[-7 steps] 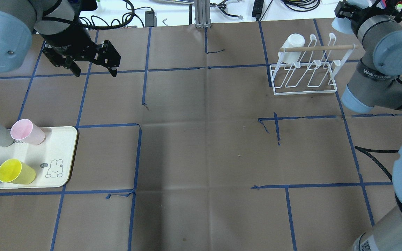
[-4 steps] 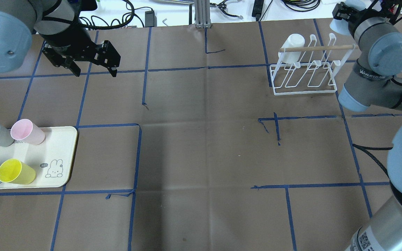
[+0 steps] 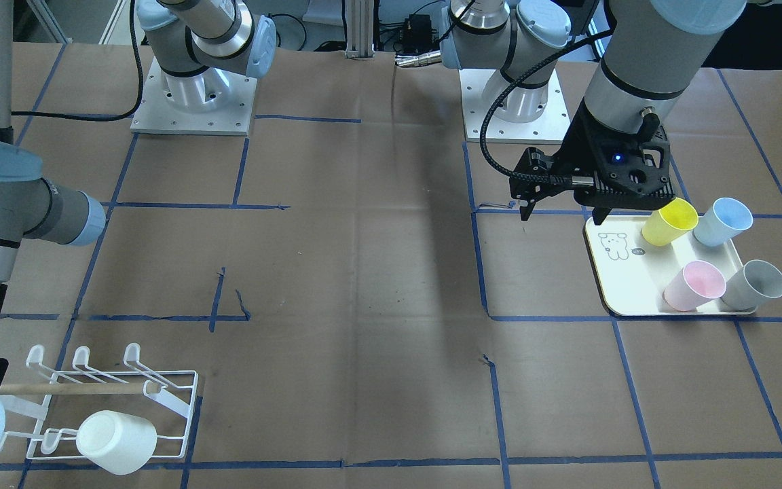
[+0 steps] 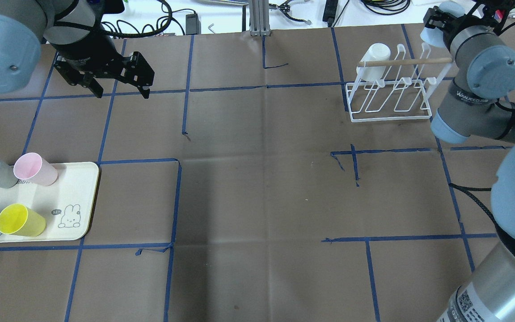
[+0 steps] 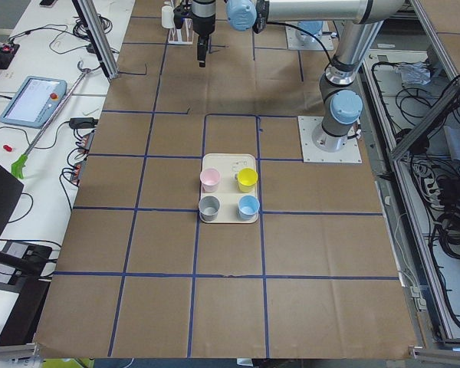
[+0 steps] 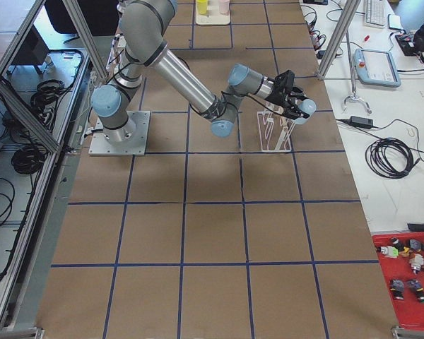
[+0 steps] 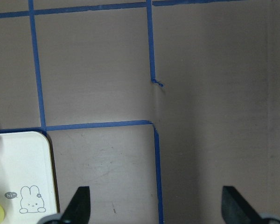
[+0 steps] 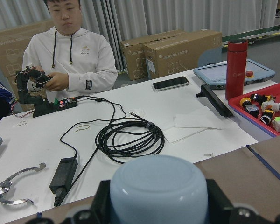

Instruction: Transfer IKEA cup to right arm and place on rack

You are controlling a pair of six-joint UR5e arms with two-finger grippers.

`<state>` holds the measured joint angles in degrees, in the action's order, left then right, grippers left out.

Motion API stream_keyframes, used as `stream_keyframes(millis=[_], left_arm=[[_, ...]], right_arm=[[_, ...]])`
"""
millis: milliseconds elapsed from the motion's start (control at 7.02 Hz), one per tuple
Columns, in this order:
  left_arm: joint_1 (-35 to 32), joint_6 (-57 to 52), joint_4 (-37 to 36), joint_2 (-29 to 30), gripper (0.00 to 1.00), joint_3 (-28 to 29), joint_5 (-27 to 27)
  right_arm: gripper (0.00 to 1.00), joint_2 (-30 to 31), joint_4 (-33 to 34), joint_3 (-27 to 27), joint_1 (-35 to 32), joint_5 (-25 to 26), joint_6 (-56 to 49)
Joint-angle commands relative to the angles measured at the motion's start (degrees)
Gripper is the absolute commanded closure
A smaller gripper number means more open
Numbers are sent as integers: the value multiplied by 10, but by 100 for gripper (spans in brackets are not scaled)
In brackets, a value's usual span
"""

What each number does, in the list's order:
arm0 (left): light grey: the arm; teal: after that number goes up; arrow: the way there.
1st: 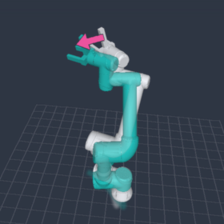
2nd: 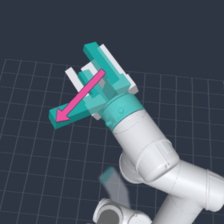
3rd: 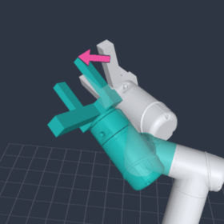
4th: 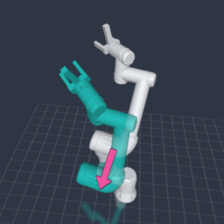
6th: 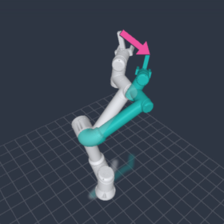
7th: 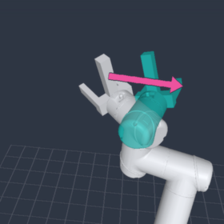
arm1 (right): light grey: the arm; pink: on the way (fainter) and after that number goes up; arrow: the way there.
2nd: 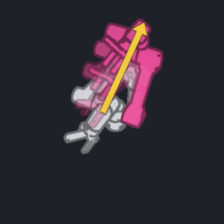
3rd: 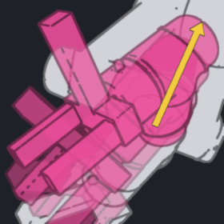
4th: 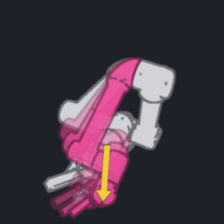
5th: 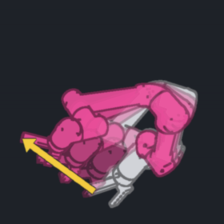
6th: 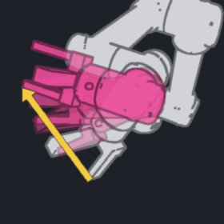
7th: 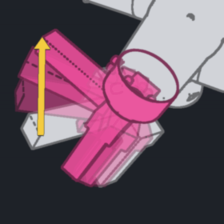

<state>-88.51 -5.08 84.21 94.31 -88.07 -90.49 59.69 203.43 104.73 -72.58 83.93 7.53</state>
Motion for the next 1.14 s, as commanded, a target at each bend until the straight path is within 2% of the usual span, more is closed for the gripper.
stream_keyframes(millis=[0, 997], left_arm=[[0, 0, 0, -2, 1, 0, 0], [0, 0, 0, -2, 1, -1, 0]], right_arm=[[91, -4, 2, -1, 1, 0, 0], [91, -14, 13, 2, 0, 4, 0]])
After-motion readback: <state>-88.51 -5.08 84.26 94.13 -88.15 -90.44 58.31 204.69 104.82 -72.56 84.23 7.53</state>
